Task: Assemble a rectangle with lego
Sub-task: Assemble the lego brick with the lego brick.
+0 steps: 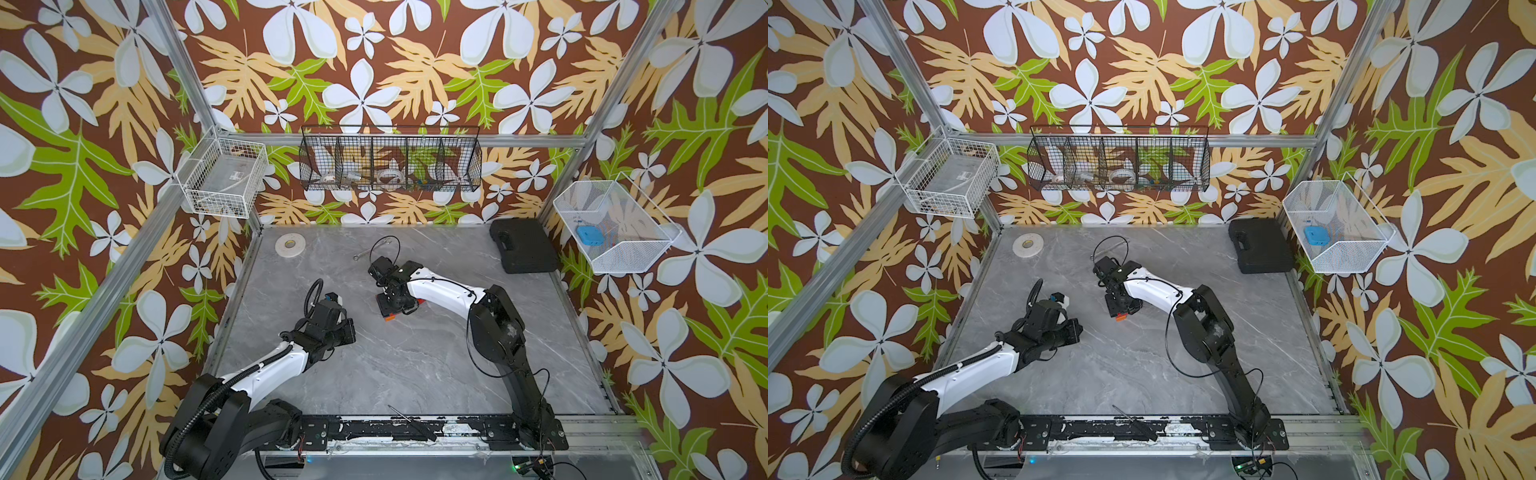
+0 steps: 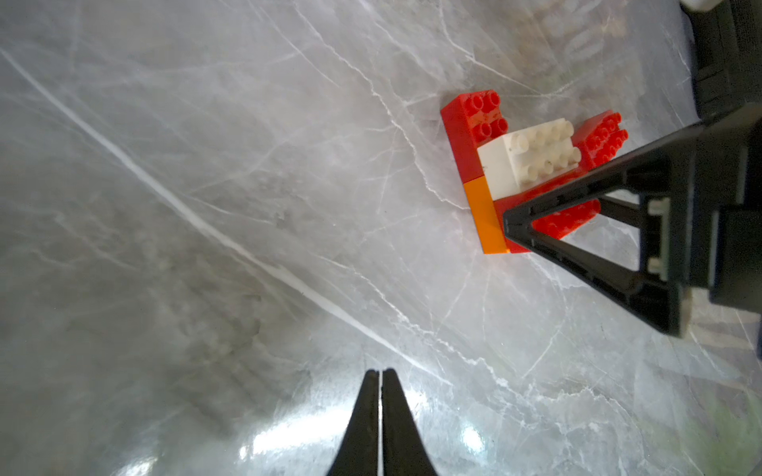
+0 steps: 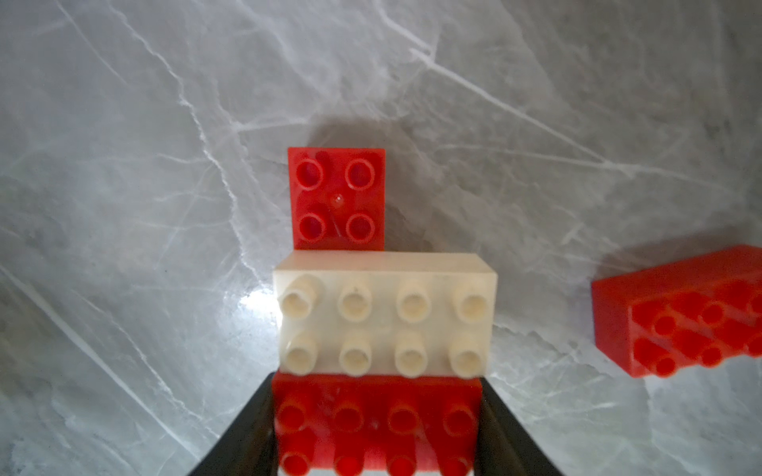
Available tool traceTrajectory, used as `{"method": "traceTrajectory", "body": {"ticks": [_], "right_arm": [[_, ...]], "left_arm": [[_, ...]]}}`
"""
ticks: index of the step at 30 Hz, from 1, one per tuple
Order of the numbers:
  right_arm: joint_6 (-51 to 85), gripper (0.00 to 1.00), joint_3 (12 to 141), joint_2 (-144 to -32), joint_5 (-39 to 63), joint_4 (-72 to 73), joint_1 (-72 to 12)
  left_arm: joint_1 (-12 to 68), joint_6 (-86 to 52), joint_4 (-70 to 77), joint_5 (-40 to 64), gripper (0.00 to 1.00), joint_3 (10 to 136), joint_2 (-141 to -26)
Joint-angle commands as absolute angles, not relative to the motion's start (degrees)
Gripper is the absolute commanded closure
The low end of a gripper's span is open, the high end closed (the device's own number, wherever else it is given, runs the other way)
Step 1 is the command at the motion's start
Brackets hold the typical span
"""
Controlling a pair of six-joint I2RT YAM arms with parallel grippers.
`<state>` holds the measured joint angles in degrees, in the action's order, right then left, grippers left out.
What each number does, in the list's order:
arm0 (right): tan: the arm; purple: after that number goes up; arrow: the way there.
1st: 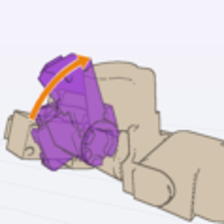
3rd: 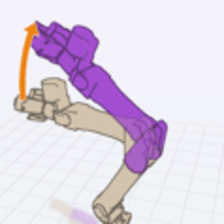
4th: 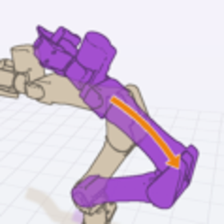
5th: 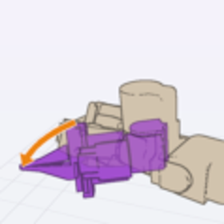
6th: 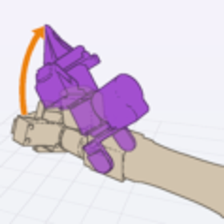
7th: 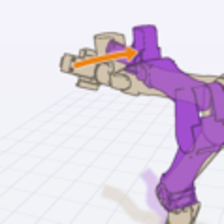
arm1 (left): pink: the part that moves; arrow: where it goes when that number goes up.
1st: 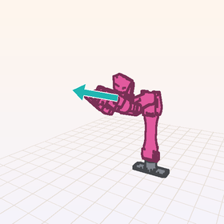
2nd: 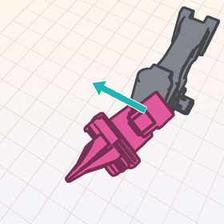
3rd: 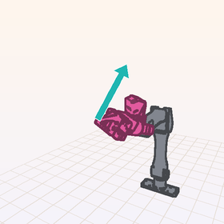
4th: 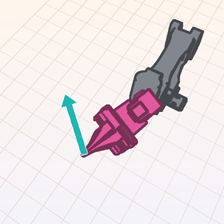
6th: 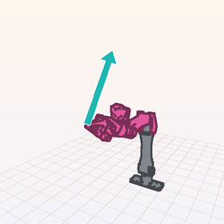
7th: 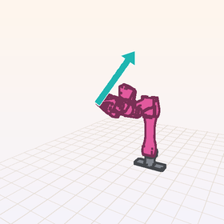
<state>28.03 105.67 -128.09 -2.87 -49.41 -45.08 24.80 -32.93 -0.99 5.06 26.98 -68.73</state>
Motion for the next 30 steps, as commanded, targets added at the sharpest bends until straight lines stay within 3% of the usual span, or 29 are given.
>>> {"method": "traceTrajectory", "body": {"ticks": [1,30], "right_arm": [[27.29,0.61,105.43,-128.85,-3.16,-50.94,-45.06],[27.18,0.66,100.98,-127.88,-0.92,-49.75,-44.12]], "left_arm": [[24.83,-32.63,-0.31,5.33,0.92,27.03,-68.54],[24.79,-32.75,-0.09,5.56,0.92,26.93,-68.9]]}}
